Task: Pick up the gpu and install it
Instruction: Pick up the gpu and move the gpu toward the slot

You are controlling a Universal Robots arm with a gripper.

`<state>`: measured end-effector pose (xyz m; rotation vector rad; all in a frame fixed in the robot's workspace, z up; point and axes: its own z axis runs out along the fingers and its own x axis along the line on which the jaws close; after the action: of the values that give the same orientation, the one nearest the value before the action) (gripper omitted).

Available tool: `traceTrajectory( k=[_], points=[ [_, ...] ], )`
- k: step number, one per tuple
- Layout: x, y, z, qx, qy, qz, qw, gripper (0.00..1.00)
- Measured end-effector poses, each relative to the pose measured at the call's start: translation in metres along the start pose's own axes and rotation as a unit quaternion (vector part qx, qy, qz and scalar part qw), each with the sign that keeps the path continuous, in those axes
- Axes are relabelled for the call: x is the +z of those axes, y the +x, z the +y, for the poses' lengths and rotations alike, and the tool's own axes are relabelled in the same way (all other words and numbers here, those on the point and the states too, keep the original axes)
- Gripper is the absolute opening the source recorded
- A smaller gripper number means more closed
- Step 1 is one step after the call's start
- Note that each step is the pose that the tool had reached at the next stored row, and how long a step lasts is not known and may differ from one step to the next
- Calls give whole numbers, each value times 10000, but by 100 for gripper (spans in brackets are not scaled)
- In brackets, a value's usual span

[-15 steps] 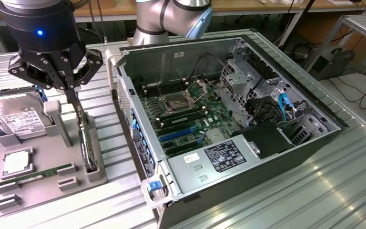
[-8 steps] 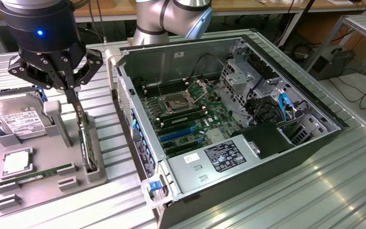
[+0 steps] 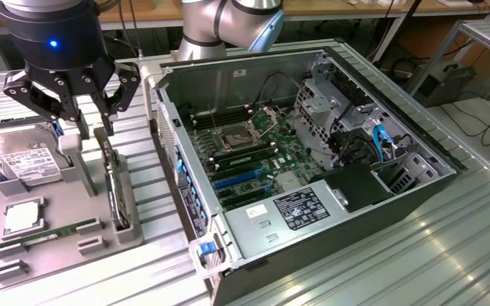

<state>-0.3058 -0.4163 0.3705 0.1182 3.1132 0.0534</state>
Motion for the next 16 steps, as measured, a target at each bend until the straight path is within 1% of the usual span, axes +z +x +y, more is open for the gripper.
traceTrajectory(
  k=[3,4,9,11,13,16],
  points=[
    [1,0,0,0,0,0,10000,36],
    [20,0,-1,0,0,0,10000,36],
    [144,16,-8,0,2,-1,10000,36],
    [207,33,-18,0,2,-1,10000,36],
    [250,43,-29,0,2,-1,10000,36],
    [338,49,-49,0,2,-11,10000,36]
  ],
)
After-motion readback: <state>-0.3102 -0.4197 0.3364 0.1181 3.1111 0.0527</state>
